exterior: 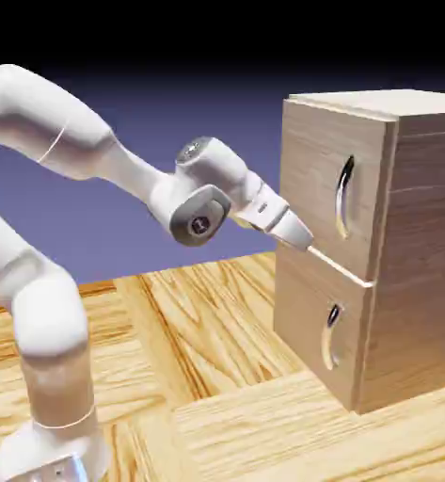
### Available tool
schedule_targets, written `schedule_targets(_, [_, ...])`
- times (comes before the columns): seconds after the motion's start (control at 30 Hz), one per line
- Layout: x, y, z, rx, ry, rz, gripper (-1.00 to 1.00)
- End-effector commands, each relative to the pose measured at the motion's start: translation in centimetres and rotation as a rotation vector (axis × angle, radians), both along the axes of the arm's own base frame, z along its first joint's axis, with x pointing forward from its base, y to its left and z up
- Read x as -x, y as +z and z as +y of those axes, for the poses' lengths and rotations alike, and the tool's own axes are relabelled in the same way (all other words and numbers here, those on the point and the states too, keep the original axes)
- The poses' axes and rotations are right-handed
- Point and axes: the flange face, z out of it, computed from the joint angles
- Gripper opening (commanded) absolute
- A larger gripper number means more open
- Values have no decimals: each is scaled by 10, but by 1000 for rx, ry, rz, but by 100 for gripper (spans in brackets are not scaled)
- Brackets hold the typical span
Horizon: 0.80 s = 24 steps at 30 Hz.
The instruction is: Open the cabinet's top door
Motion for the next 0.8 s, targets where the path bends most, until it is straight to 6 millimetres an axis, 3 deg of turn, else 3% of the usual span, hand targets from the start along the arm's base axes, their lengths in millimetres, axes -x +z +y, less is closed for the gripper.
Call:
schedule_targets(0.0, [-4,-15,3,67,46,45,0])
schedule_targets(0.23, [-13,-125,15,425,429,368,0])
schedule_targets(0.47, [8,-222,30,600,912,614,0])
schedule_targets(0.63, [33,-271,48,647,1291,673,0])
schedule_targets(0.77, [51,-294,68,670,1588,627,0])
